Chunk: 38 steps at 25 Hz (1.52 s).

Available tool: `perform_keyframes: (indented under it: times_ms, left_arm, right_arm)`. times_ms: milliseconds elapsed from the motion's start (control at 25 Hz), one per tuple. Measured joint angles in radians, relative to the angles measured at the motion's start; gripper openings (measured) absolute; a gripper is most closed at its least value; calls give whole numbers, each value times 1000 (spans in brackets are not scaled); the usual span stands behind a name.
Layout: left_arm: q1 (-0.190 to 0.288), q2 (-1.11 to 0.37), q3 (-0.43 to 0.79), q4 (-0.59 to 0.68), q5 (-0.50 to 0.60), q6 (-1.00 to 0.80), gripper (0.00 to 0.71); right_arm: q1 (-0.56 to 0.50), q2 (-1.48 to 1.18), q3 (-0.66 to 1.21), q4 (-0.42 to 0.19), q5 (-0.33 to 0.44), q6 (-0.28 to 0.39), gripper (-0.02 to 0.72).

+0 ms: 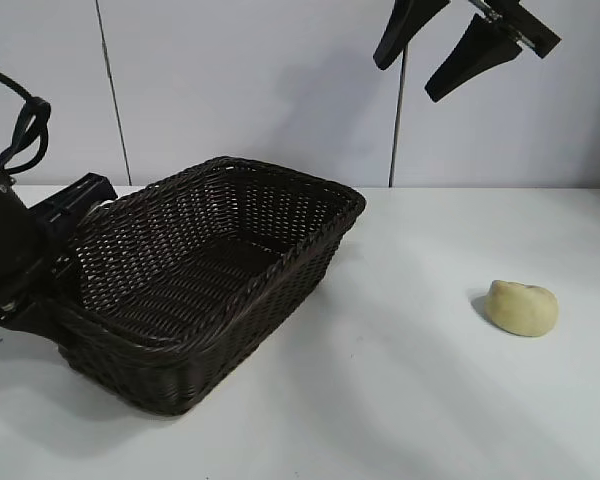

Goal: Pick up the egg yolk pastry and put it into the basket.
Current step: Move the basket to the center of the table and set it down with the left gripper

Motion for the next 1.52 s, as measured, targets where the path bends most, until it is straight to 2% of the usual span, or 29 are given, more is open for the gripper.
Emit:
perform_keyframes:
  times_ms: [240,440,1000,1160,1520]
  left_arm:
    - [69,0,-97,-115,124,250,99]
    - [101,0,-148,-201,160,377,99]
    - [106,1,-200,-202,215,599,99]
    - [106,22,-267,-202,276,690,99]
    - [106,195,-497,-194,474,910,99]
  right_arm:
    - [0,0,0,0,0,0,444]
    - [0,0,0,0,0,0,444]
    - [0,0,0,0,0,0,444]
    - [0,0,0,0,0,0,444]
    - [0,0,0,0,0,0,444]
